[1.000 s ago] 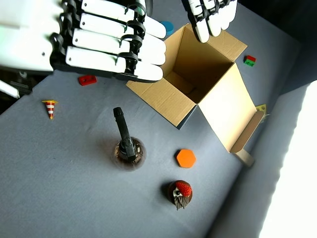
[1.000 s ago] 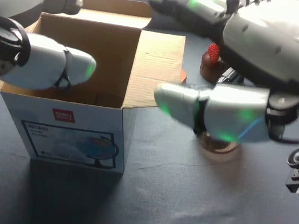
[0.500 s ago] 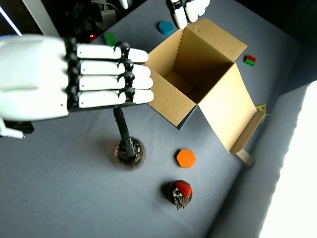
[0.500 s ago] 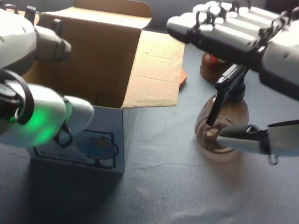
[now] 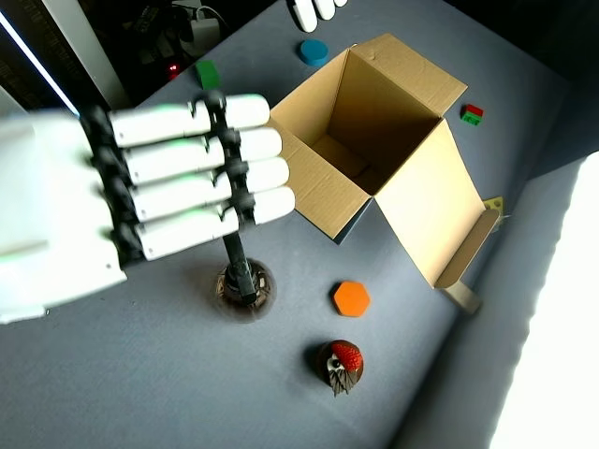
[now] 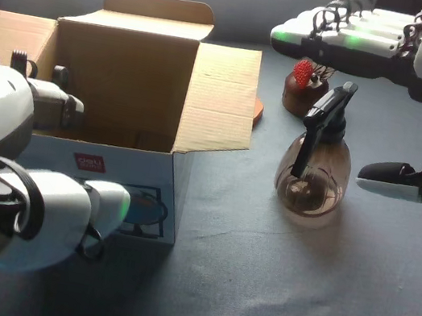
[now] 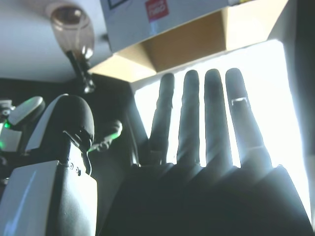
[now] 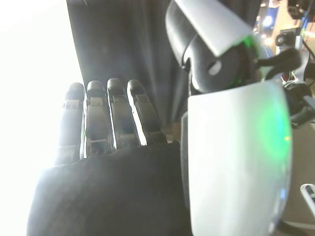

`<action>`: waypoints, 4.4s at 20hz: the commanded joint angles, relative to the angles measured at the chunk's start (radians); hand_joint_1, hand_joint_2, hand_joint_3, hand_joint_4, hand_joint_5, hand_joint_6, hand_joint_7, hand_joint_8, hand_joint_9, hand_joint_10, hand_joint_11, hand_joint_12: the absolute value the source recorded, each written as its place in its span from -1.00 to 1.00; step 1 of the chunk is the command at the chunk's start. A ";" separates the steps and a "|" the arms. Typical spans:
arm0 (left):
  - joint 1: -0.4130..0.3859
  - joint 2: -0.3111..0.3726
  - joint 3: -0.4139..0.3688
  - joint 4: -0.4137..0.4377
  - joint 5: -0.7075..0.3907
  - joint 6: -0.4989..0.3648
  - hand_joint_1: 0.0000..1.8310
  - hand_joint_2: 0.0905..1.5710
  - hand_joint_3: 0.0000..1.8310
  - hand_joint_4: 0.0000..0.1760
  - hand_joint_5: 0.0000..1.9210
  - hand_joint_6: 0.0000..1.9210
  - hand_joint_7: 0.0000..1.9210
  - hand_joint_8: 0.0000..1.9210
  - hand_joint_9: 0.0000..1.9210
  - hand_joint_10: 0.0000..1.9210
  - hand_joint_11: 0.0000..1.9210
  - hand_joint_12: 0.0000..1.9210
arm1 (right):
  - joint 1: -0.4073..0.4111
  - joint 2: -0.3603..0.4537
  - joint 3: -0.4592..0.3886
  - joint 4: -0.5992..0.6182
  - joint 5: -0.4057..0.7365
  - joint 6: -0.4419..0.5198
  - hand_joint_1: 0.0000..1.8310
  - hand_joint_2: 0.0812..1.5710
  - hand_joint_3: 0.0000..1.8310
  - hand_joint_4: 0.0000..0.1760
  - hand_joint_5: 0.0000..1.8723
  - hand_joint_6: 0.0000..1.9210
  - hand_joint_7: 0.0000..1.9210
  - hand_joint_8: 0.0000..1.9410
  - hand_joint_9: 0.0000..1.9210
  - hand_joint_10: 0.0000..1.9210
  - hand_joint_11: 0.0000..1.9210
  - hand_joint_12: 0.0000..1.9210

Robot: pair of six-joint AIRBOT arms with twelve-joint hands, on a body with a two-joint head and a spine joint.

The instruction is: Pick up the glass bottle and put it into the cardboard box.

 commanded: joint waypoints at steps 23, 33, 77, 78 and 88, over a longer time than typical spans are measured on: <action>0.442 -0.098 -0.088 0.330 -0.008 -0.548 -0.78 0.50 -1.00 -0.73 -0.70 -1.00 -0.72 -1.00 -0.73 -1.00 -1.00 -0.25 | 0.017 -0.245 0.420 -0.228 0.120 0.333 0.23 -0.08 -0.39 -1.00 -1.00 -1.00 -0.99 -1.00 -1.00 -1.00 -1.00 -1.00; 0.622 -0.262 -0.026 0.493 -0.007 -0.672 -0.78 0.51 -1.00 -0.72 -0.70 -1.00 -0.71 -1.00 -0.73 -1.00 -1.00 -0.22 | -0.027 -0.290 0.449 -0.229 0.093 0.315 0.22 -0.09 -0.39 -1.00 -1.00 -1.00 -1.00 -1.00 -1.00 -1.00 -1.00 -1.00; 0.817 -0.320 0.123 0.733 -0.051 -0.936 -0.78 0.52 -1.00 -0.71 -0.67 -1.00 -0.69 -1.00 -0.70 -1.00 -1.00 -0.19 | -0.050 -0.314 0.460 -0.223 0.088 0.336 0.25 -0.13 -0.31 -1.00 -1.00 -1.00 -0.99 -1.00 -1.00 -1.00 -1.00 -1.00; 0.821 -0.320 0.122 0.737 -0.054 -0.947 -0.78 0.52 -1.00 -0.72 -0.66 -1.00 -0.69 -1.00 -0.70 -1.00 -1.00 -0.18 | -0.049 -0.314 0.460 -0.223 0.088 0.336 0.24 -0.13 -0.31 -1.00 -1.00 -1.00 -0.97 -0.99 -1.00 -1.00 -1.00 -1.00; 0.832 -0.320 0.108 0.757 -0.068 -0.979 -0.72 0.49 -1.00 -0.72 -0.63 -1.00 -0.65 -1.00 -0.67 -1.00 -0.96 -0.20 | -0.043 -0.313 0.460 -0.223 0.084 0.330 0.46 0.26 -0.49 -1.00 -0.27 0.63 -0.11 0.28 -0.35 0.77 -0.34 1.00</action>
